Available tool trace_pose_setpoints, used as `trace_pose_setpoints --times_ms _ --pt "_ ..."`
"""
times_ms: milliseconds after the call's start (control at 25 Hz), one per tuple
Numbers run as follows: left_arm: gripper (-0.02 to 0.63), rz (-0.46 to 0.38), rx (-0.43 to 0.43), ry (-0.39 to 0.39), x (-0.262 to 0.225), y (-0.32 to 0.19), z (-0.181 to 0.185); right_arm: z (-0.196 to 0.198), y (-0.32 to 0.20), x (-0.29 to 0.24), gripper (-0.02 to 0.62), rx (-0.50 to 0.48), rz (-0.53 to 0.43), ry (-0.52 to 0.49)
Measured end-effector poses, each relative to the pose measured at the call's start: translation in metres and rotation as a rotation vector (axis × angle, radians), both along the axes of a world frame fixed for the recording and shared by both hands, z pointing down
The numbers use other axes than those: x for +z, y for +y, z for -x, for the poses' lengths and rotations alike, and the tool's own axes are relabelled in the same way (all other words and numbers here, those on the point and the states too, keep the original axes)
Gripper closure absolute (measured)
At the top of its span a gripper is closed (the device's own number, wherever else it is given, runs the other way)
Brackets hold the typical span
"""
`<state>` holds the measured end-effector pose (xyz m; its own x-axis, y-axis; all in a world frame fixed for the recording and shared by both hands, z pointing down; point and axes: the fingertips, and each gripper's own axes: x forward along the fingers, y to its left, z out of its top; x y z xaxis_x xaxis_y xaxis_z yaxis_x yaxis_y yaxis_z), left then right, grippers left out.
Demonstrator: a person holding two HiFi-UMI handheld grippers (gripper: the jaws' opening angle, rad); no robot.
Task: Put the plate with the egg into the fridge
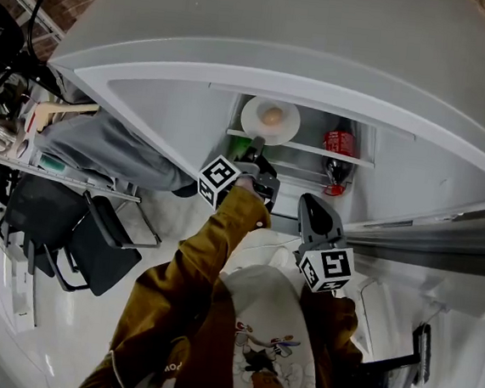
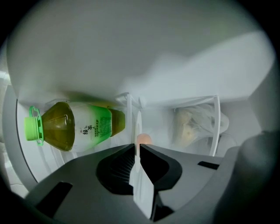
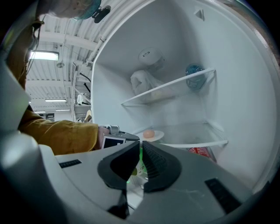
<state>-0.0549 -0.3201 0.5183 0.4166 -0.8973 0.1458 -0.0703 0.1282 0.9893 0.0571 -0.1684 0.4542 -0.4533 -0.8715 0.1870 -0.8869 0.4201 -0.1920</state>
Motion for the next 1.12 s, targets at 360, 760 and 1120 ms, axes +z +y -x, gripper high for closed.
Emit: trace_pose_setpoints --times_ms 360,760,1120 --pt "0.584 -0.01 0.006 -0.005 -0.001 0.002 0.0 0.003 0.002 0.0 0.589 0.0 -0.001 0.002" --pt "0.584 -0.008 -0.005 -0.027 -0.003 0.012 0.005 0.003 0.008 -0.002 0.589 0.008 -0.008 0.002" --pt "0.584 -0.093 0.028 -0.133 -0.034 0.043 0.006 0.005 0.016 -0.001 0.589 0.022 -0.013 -0.003"
